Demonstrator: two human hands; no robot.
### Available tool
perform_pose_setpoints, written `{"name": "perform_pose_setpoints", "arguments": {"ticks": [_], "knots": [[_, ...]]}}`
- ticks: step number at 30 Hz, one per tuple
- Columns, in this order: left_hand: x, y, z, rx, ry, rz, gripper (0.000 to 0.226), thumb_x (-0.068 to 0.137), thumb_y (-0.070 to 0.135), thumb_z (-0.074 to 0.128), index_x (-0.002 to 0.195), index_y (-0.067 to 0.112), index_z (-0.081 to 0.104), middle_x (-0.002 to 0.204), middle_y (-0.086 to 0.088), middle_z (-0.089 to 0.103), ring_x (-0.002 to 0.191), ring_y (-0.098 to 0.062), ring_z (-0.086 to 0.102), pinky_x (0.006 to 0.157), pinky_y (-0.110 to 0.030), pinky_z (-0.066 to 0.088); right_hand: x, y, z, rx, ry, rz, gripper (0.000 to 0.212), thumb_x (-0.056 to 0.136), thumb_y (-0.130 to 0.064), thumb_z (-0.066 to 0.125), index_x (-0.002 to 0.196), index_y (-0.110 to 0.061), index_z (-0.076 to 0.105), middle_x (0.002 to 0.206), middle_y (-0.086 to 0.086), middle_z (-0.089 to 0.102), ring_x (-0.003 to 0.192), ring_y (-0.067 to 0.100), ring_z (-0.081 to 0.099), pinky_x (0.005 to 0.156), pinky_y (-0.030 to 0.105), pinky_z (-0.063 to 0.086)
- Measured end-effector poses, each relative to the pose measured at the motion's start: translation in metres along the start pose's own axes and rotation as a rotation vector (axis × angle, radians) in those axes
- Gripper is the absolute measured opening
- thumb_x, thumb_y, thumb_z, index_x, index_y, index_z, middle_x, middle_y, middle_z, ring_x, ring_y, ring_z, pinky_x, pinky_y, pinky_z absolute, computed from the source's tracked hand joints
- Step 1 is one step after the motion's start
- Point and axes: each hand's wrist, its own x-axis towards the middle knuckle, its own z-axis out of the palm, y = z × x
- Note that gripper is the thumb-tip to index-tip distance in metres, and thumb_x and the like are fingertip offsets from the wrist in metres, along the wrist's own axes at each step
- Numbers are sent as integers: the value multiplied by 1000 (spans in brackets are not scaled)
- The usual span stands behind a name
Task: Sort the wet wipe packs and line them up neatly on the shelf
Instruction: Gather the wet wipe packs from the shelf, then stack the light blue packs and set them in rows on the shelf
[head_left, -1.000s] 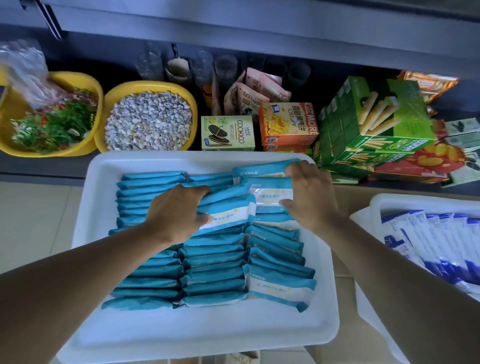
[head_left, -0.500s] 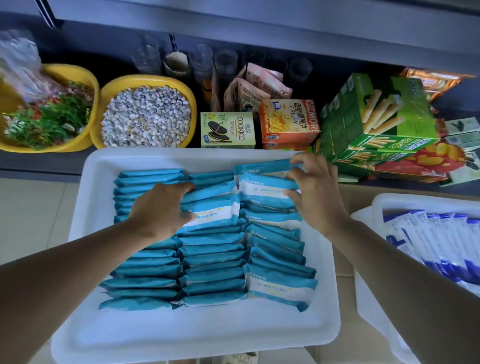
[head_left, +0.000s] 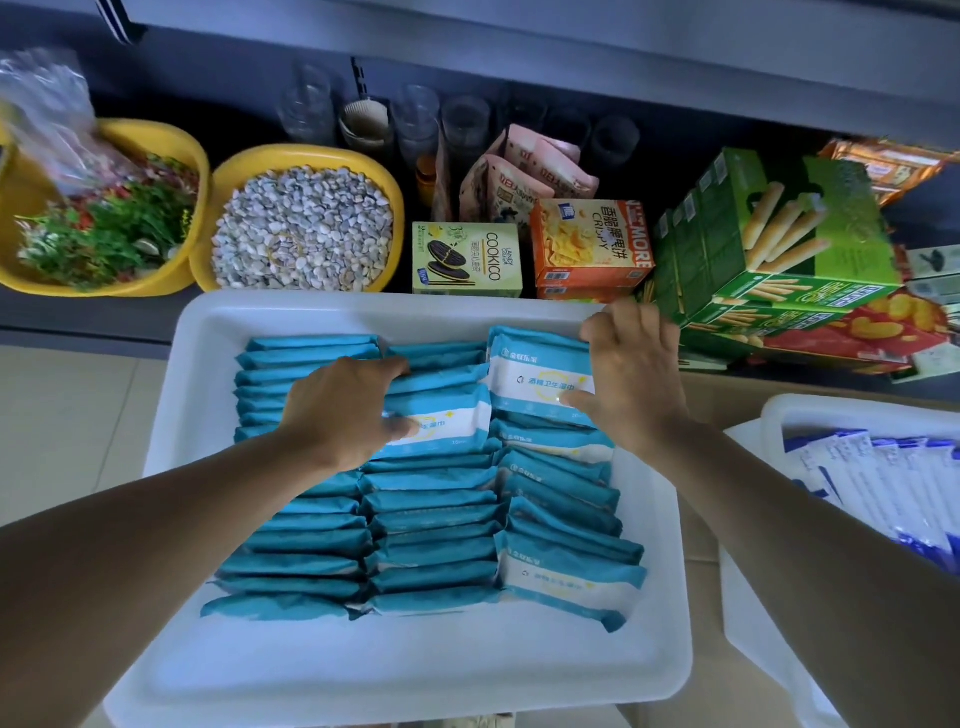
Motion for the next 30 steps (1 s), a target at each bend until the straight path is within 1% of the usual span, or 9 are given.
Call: {"name": "perform_pose_setpoints", "arguments": {"ticks": [3,5,7,10,16,20,23,26,30], "knots": [[3,-2,-1,-116,-38,-49,71,79,46,71,140,23,44,134,-4,56,107,-27,60,89,-34,44,-4,-3,-5,144,-42,-38,60,56,-32,88,96,-5,54,99,13,55,93,32,52,76,37,36],[3,-4,0,-195,-31,-54,66,76,41,76,134,21,51,131,-3,58,110,-25,58,91,-33,44,-8,-1,-6,340,-115,2,61,66,-29,84,112,-9,51,99,5,58,90,24,57,73,33,41],[2,-5,1,-269,14,-51,56,73,36,79,123,22,58,118,-3,65,99,-23,61,87,-34,49,-11,2,-6,476,-166,54,63,70,-31,81,122,-13,52,100,1,59,91,18,58,76,33,46],[0,-4,4,-238,67,-59,55,74,38,77,124,24,58,113,-3,67,91,-24,63,84,-38,51,-14,2,-2,423,-210,16,45,79,-36,73,113,-11,58,102,8,62,93,27,59,74,36,47],[-6,-1,-2,-238,29,-65,62,76,36,77,132,21,54,127,-1,61,109,-23,59,94,-34,46,-13,-6,-8,315,-284,76,43,86,-43,63,119,-20,47,105,8,65,94,30,61,68,34,47],[-26,-1,-21,-361,30,-85,52,70,33,82,117,20,63,99,3,68,82,-16,64,78,-32,53,-17,-6,-39,374,-240,143,43,84,-40,65,120,-20,51,104,7,65,93,28,61,69,35,50],[-51,3,-50,-379,46,-52,28,70,33,80,88,26,60,71,8,60,60,-10,56,54,-25,39,-20,-5,-81,437,-212,125,39,84,-37,66,117,-19,54,102,5,67,87,26,63,70,36,52],[-80,12,-93,-410,61,-6,26,74,33,78,73,26,53,64,3,56,54,-15,53,51,-28,35,-21,-6,-138,432,-182,61,38,88,-38,61,120,-18,53,100,4,68,85,26,63,67,33,49],[-122,25,-166,-369,116,45,26,78,36,75,72,25,52,63,2,54,51,-12,49,48,-25,30,-17,-8,-228,365,-124,-14,40,92,-39,55,124,-16,50,100,8,67,91,30,63,68,33,43]]}}
